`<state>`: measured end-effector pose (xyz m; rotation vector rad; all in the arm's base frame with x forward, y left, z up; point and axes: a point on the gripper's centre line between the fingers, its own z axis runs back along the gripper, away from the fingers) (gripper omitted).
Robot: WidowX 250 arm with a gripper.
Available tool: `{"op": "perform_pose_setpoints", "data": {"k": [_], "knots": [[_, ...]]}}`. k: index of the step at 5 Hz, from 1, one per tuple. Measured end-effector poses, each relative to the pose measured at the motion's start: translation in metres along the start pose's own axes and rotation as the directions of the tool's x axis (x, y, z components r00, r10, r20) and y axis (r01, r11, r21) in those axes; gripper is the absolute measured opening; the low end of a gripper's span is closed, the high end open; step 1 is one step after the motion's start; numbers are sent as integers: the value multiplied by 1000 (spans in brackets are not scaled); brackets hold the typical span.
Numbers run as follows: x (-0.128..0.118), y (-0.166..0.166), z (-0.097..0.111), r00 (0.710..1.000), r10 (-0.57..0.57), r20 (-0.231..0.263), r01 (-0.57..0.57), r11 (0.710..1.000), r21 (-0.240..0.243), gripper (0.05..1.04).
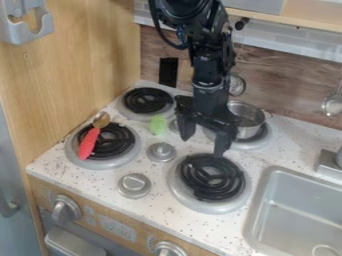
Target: Moved the green object to the lower right burner
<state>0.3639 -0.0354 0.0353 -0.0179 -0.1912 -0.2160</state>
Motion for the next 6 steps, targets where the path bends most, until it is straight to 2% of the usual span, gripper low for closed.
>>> {"op": "perform_pose_setpoints", "data": {"k": [1,2,3,4,5,6], "knots": [[-9,-2,-13,999,1,-42,-1,1000,-9,999],[-22,36,-18,994,104,-41,-104,995,0,999],[-27,72,-28,981,183,-61,-183,983,13,999],[-12,87,-31,979,200,-40,-199,980,31,999],[6,107,-47,970,237,-47,-235,971,35,999],[36,123,-54,968,249,-38,-248,968,46,999]]}}
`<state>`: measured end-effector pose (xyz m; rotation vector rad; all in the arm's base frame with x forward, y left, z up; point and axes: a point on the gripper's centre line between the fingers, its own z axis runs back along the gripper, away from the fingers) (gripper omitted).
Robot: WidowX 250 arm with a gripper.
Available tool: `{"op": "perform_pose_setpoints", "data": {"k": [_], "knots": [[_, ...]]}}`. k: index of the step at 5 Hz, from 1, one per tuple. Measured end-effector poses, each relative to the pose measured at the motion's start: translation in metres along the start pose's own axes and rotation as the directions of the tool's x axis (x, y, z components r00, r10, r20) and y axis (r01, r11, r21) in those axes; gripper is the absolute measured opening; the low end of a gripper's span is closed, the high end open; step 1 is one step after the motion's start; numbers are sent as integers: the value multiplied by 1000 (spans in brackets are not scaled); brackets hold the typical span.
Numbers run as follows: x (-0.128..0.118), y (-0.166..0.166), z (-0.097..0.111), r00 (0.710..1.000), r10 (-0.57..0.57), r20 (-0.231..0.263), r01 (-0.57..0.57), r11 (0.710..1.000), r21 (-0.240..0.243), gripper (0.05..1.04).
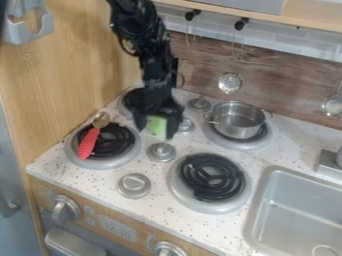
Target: Moved the green object to the lower right burner
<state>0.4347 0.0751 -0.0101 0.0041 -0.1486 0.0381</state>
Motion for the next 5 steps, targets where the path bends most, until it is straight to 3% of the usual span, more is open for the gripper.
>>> {"op": "perform_pose_setpoints", "data": {"k": [1,2,5], "knots": [[27,7,-6,1000,1,0,-1,1000,21,999],[36,11,-12,1000,3,-20,-3,999,32,999],[27,16,-31,996,-4,-88,9,998,57,986]]}}
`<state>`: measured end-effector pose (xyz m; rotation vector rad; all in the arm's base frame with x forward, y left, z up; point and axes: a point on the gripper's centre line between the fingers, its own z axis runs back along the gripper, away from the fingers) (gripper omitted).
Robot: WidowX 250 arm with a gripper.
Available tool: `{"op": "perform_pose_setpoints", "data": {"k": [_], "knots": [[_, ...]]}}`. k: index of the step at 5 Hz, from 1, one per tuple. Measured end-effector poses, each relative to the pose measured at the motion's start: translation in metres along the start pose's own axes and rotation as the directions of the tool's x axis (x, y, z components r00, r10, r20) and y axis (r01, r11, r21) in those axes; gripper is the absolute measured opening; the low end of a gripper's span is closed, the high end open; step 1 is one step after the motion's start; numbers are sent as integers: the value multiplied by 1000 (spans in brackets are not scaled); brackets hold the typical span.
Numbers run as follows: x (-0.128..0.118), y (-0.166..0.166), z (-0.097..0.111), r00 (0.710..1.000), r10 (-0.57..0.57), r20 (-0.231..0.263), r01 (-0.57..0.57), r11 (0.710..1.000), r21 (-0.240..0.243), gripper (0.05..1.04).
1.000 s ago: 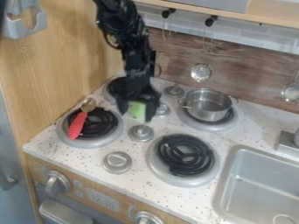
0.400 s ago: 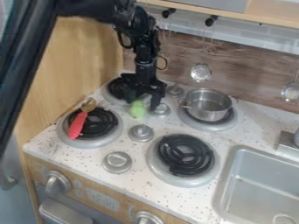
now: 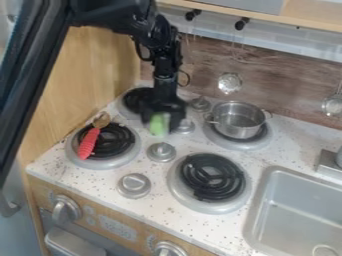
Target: Moved the green object to the lower right burner
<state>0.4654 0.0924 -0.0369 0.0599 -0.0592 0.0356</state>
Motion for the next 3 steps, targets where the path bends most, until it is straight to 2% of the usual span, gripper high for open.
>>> {"op": "perform_pose_setpoints", "data": {"k": [1,2,3], "knots": [[-1,0,-2,1000,3,-6,-3,1000,-1,892],[-2,0,-4,1000,9,-6,-9,1000,0,569],[-2,-1,-5,1000,14,-2,-14,1000,3,394]]}}
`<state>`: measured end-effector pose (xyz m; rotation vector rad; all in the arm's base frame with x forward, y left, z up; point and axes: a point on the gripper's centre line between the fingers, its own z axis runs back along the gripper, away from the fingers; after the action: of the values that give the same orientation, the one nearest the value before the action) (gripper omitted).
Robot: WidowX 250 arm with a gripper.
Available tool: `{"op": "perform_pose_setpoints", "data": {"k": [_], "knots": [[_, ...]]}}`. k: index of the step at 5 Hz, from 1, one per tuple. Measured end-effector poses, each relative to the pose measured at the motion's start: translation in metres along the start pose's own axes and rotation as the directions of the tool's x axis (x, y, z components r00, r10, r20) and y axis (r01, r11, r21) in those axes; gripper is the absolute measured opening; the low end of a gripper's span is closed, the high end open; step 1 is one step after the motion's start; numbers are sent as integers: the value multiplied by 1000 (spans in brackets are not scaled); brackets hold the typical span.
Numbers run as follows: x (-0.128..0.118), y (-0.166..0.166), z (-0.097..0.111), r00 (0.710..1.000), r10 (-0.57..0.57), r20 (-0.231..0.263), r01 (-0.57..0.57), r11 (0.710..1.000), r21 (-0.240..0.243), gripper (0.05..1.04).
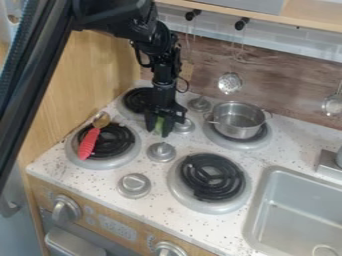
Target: Moved the green object to the lower right burner
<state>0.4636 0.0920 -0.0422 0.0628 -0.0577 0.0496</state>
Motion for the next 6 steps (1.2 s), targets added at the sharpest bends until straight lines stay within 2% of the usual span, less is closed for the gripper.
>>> {"op": "perform_pose_setpoints", "data": {"k": [2,3,4,5,6], "knots": [[-12,-4,3,1000,-5,13,5,1000,-2,390],[-19,-12,25,998,-18,56,19,1000,-8,390],[-39,-29,48,995,-48,92,51,998,-35,390],[-63,-58,56,988,-123,96,129,990,-56,390],[-88,-87,52,974,-215,66,219,974,-64,390]]}}
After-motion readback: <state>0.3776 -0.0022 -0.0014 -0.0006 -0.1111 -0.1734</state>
